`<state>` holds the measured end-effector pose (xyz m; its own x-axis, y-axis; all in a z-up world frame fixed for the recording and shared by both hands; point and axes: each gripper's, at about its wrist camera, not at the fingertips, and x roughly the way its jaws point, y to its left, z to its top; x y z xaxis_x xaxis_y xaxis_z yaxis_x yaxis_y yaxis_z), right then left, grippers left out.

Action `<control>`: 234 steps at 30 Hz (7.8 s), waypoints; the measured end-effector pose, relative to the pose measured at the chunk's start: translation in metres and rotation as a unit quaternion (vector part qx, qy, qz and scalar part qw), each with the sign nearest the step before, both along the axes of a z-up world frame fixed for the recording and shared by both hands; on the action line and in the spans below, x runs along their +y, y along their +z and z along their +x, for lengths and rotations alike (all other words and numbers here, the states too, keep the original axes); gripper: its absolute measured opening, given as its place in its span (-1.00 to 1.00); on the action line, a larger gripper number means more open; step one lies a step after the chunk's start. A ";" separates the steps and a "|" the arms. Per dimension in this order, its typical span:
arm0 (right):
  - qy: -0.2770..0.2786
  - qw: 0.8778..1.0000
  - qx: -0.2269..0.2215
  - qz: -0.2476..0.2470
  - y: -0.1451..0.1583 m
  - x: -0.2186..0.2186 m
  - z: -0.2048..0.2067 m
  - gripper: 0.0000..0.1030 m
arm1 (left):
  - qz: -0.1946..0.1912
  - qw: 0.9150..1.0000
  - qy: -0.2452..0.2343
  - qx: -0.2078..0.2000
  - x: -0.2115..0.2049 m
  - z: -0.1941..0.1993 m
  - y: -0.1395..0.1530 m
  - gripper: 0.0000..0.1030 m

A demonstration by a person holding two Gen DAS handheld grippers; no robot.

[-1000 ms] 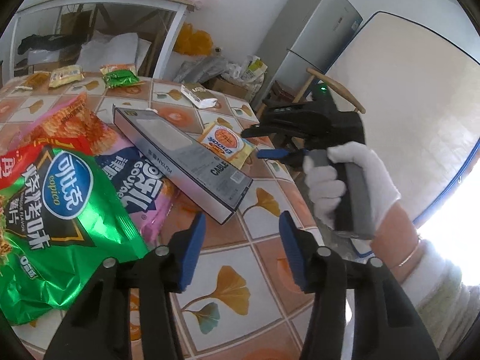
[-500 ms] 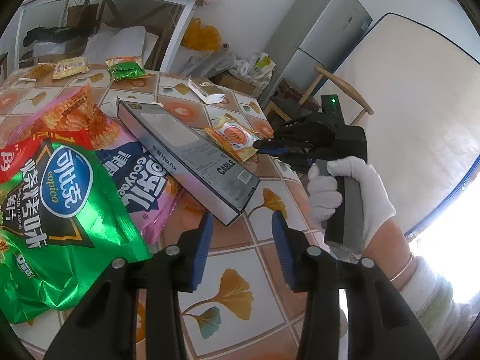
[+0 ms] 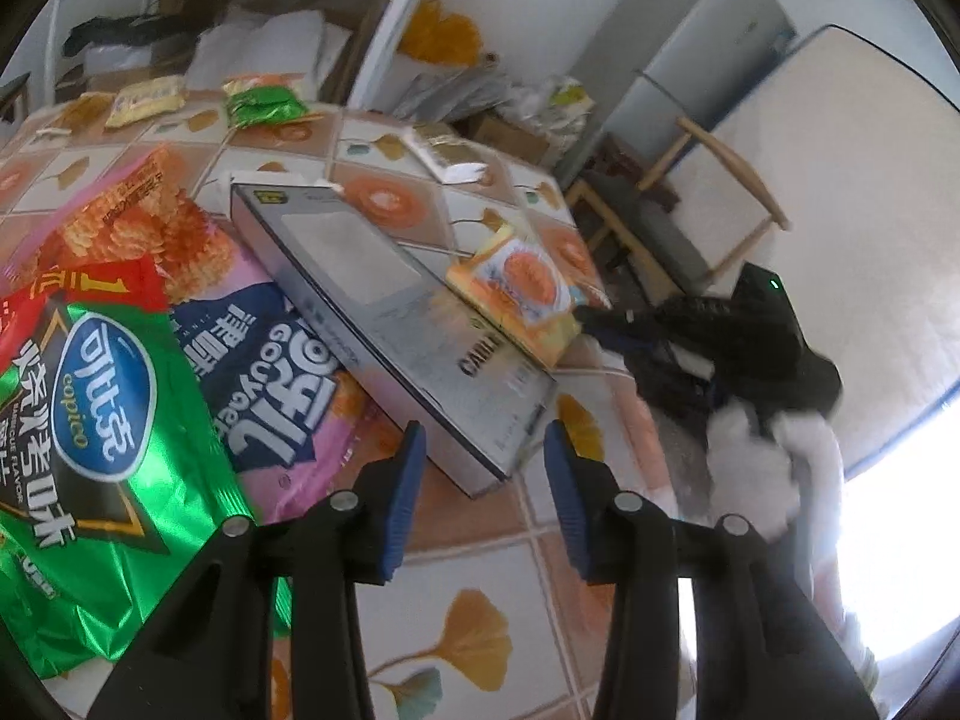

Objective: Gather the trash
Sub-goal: 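Grasp the yellow Enaak snack bag with the right tool while the left tool grasps the grey CABLE box, then lift the CABLE box with the left tool while the right tool holds the Enaak bag, then carry the CABLE box and Enaak bag to the blue wastebasket and open both tools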

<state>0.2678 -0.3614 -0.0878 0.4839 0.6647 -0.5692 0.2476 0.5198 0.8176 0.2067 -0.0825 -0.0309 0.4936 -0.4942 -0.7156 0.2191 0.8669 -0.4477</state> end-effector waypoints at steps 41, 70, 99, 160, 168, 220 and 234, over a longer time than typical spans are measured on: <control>0.068 0.998 0.012 -0.002 0.002 0.046 -0.211 -0.94 | 0.032 0.989 -0.126 0.065 0.041 -0.125 -0.016 -0.04; -0.012 0.979 -0.028 -0.203 0.034 -0.012 -0.225 -0.86 | 0.157 0.985 -0.074 0.005 -0.015 -0.074 -0.022 0.66; -0.003 0.983 -0.036 -0.177 0.035 -0.018 -0.230 -0.85 | 0.162 0.983 -0.079 0.022 -0.027 -0.068 -0.027 0.54; -0.084 0.990 -0.054 -0.095 0.043 -0.052 -0.253 -0.92 | 0.150 0.985 -0.075 -0.034 -0.036 -0.101 0.003 0.53; -0.089 0.990 -0.059 -0.097 0.047 -0.058 -0.256 -0.92 | 0.153 0.984 -0.080 -0.045 -0.044 -0.106 0.008 0.53; -0.378 0.923 -0.016 -0.067 0.003 -0.215 -0.418 -0.92 | 0.131 0.926 -0.351 -0.041 -0.308 -0.132 0.010 0.53; -0.437 0.896 0.070 -0.042 -0.110 -0.291 -0.389 -0.08 | 0.152 0.913 -0.379 0.015 -0.445 -0.121 -0.078 0.71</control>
